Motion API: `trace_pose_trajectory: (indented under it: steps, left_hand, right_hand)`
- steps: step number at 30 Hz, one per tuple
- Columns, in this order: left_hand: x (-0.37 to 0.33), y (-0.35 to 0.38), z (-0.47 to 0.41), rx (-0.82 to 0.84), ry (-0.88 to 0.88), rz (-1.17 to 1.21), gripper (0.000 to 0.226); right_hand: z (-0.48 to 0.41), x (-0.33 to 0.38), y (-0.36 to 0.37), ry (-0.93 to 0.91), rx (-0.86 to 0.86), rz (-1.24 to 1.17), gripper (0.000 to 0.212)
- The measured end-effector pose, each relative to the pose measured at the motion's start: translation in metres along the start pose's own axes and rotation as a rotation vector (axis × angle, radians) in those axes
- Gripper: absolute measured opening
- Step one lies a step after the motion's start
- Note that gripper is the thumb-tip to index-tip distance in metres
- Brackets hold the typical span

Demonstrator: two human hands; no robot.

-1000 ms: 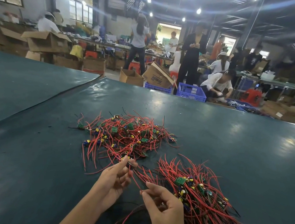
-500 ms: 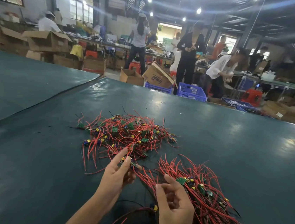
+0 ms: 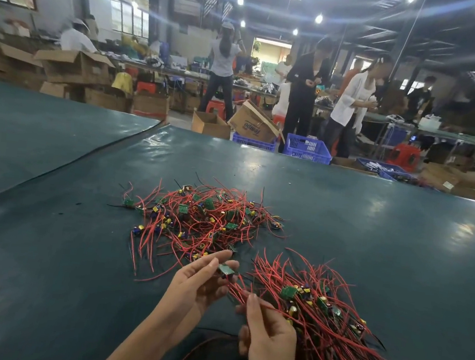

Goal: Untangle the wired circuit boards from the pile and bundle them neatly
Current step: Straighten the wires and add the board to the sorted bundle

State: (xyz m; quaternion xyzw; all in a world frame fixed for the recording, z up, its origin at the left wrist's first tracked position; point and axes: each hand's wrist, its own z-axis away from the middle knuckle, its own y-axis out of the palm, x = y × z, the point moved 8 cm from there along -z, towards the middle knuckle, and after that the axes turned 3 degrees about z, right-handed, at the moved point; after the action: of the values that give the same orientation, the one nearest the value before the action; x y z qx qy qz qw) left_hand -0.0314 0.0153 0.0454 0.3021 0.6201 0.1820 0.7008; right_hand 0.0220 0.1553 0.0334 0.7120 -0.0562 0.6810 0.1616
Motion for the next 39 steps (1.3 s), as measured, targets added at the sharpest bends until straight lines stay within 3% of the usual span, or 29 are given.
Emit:
trace_pose_trajectory:
  steps: [6, 12, 22, 29, 36, 39]
  left_hand:
    - [0.002, -0.001, 0.002, -0.023, -0.035, -0.068, 0.027]
    - [-0.004, 0.006, 0.006, 0.014, 0.007, -0.022, 0.007]
    - [0.005, 0.020, 0.012, 0.178, -0.052, -0.170, 0.016]
    - [-0.018, 0.000, 0.007, -0.070, 0.212, -0.107, 0.017]
    - [-0.014, -0.002, 0.004, -0.034, 0.088, 0.245, 0.013]
    - [-0.012, 0.004, 0.005, 0.017, 0.045, 0.247, 0.036]
  right_hand:
    - [0.002, 0.009, 0.000, -0.085, -0.014, 0.052, 0.024]
    - [0.011, 0.019, 0.003, -0.146, 0.001, 0.083, 0.019]
    - [0.016, 0.038, -0.015, -0.342, -0.187, 0.104, 0.020]
    - [0.025, 0.045, -0.007, -0.477, -0.134, 0.114, 0.021]
    - [0.019, 0.037, 0.003, -0.380, -0.009, 0.056, 0.015]
    - [0.018, 0.028, 0.011, -0.301, 0.092, 0.110, 0.019]
